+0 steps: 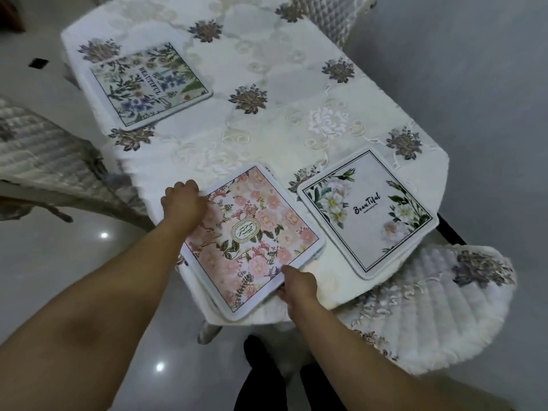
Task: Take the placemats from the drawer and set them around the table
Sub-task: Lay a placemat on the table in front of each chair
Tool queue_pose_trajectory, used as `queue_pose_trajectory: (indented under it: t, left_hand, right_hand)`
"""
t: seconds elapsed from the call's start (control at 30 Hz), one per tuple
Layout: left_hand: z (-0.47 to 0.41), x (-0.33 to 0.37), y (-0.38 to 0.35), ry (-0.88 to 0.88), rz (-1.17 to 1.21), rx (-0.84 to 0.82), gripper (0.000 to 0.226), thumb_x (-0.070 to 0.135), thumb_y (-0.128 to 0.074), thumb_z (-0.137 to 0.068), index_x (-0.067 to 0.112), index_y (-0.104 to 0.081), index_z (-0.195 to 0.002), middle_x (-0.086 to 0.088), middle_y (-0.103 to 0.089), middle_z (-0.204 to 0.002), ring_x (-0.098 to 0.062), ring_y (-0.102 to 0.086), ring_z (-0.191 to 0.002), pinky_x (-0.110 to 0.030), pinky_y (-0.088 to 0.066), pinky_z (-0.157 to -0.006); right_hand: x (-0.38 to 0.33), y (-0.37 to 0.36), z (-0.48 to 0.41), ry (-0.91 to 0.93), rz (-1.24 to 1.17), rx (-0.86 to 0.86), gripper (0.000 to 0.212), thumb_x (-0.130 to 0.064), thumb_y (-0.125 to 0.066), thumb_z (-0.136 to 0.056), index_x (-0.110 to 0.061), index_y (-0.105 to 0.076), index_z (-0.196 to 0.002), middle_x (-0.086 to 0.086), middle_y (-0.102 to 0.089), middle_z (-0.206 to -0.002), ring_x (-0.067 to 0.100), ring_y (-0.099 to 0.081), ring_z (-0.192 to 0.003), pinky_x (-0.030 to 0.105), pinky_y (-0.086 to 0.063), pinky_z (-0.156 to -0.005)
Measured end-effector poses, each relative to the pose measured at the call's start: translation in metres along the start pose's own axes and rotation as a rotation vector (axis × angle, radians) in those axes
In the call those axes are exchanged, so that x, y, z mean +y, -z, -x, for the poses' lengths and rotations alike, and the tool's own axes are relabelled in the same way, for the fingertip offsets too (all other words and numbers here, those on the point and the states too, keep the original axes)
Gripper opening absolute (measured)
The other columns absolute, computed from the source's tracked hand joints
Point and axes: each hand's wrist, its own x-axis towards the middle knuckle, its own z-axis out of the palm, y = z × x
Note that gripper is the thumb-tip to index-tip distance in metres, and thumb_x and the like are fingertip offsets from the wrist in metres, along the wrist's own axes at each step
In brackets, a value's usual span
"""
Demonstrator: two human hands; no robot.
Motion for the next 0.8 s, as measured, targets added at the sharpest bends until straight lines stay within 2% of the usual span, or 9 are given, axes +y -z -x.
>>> queue_pose_trajectory:
  t: [0.1, 0.17, 0.27, 0.3, 0.4, 0.53, 0.6, 0.7, 0.8]
  left_hand:
    - [0.016, -0.004, 0.008, -0.016, 0.109, -0.020, 0.018, 0.024, -0.053, -0.090, 0.006, -0.055, -0.094, -0.020, -0.062, -0.095, -0.040, -0.056, -0.089, -0.041, -0.044, -0.073]
    - [0.029, -0.004, 0.015, -0.031, 0.181, -0.114, 0.015, 0.024, -0.051, -0.092, 0.009, -0.053, -0.089, -0.018, -0.063, -0.091, -0.036, -0.057, -0.082, -0.036, -0.043, -0.065]
    - [0.051, -0.001, 0.034, -0.058, 0.253, -0.213, 0.015, 0.024, -0.053, -0.092, 0.017, -0.052, -0.079, -0.010, -0.061, -0.080, -0.022, -0.053, -0.066, -0.029, -0.034, -0.051]
    - [0.057, 0.001, 0.040, -0.068, 0.279, -0.228, 0.016, 0.025, -0.054, -0.091, 0.017, -0.052, -0.078, -0.008, -0.060, -0.078, -0.019, -0.052, -0.064, -0.028, -0.032, -0.050]
    - [0.072, 0.018, 0.062, -0.090, 0.358, -0.211, 0.018, 0.028, -0.054, -0.091, 0.015, -0.054, -0.079, -0.006, -0.060, -0.077, -0.018, -0.053, -0.065, -0.029, -0.035, -0.051]
    - [0.086, 0.058, 0.089, -0.074, 0.501, -0.145, 0.021, 0.030, -0.058, -0.090, 0.014, -0.057, -0.077, -0.001, -0.058, -0.073, -0.014, -0.052, -0.063, -0.027, -0.033, -0.051]
    - [0.092, 0.082, 0.098, -0.048, 0.578, -0.131, 0.029, 0.029, -0.060, -0.090, 0.014, -0.049, -0.067, 0.000, -0.051, -0.064, -0.017, -0.046, -0.058, -0.027, -0.029, -0.051]
    - [0.097, 0.117, 0.105, -0.029, 0.622, -0.138, 0.035, 0.027, -0.059, -0.089, 0.015, -0.038, -0.063, -0.005, -0.041, -0.062, -0.019, -0.038, -0.057, -0.030, -0.029, -0.055]
    - [0.106, 0.158, 0.104, -0.022, 0.639, -0.128, 0.032, 0.025, -0.056, -0.090, 0.013, -0.040, -0.065, -0.007, -0.042, -0.062, -0.020, -0.040, -0.057, -0.030, -0.031, -0.054]
  right_hand:
    - [0.007, -0.004, 0.012, 0.051, 0.011, 0.000, 0.011, -0.011, -0.060, -0.085, -0.008, -0.064, -0.096, 0.011, -0.071, -0.087, 0.029, -0.068, -0.079, 0.042, -0.059, -0.076]
    - [0.006, 0.001, 0.015, 0.124, 0.057, 0.031, 0.013, -0.013, -0.056, -0.091, -0.011, -0.062, -0.102, 0.009, -0.070, -0.092, 0.027, -0.067, -0.082, 0.039, -0.058, -0.076]
    - [-0.013, 0.020, 0.020, 0.243, 0.176, 0.142, 0.020, -0.022, -0.059, -0.090, -0.009, -0.063, -0.105, 0.010, -0.070, -0.093, 0.030, -0.067, -0.082, 0.045, -0.058, -0.080]
    - [-0.026, 0.028, 0.023, 0.284, 0.198, 0.170, 0.019, -0.024, -0.059, -0.090, -0.009, -0.064, -0.102, 0.010, -0.070, -0.089, 0.030, -0.067, -0.078, 0.045, -0.058, -0.076]
    - [-0.073, 0.053, 0.032, 0.455, 0.240, 0.220, 0.016, -0.024, -0.058, -0.094, -0.009, -0.061, -0.092, 0.009, -0.067, -0.079, 0.024, -0.064, -0.066, 0.032, -0.050, -0.055]
    - [-0.133, 0.086, 0.036, 0.635, 0.349, 0.225, 0.018, -0.028, -0.060, -0.092, -0.012, -0.060, -0.084, 0.010, -0.068, -0.076, 0.027, -0.065, -0.066, 0.036, -0.054, -0.060]
    - [-0.160, 0.105, 0.035, 0.714, 0.384, 0.226, 0.020, -0.028, -0.061, -0.091, -0.011, -0.061, -0.082, 0.010, -0.067, -0.072, 0.027, -0.062, -0.062, 0.031, -0.047, -0.055]
    - [-0.196, 0.133, 0.031, 0.833, 0.436, 0.225, 0.021, -0.027, -0.061, -0.092, -0.008, -0.062, -0.082, 0.009, -0.064, -0.072, 0.024, -0.058, -0.062, 0.027, -0.037, -0.050]
    - [-0.227, 0.166, 0.015, 0.890, 0.449, 0.193, 0.023, -0.028, -0.061, -0.091, -0.009, -0.059, -0.078, 0.006, -0.060, -0.070, 0.022, -0.055, -0.064, 0.030, -0.036, -0.055]
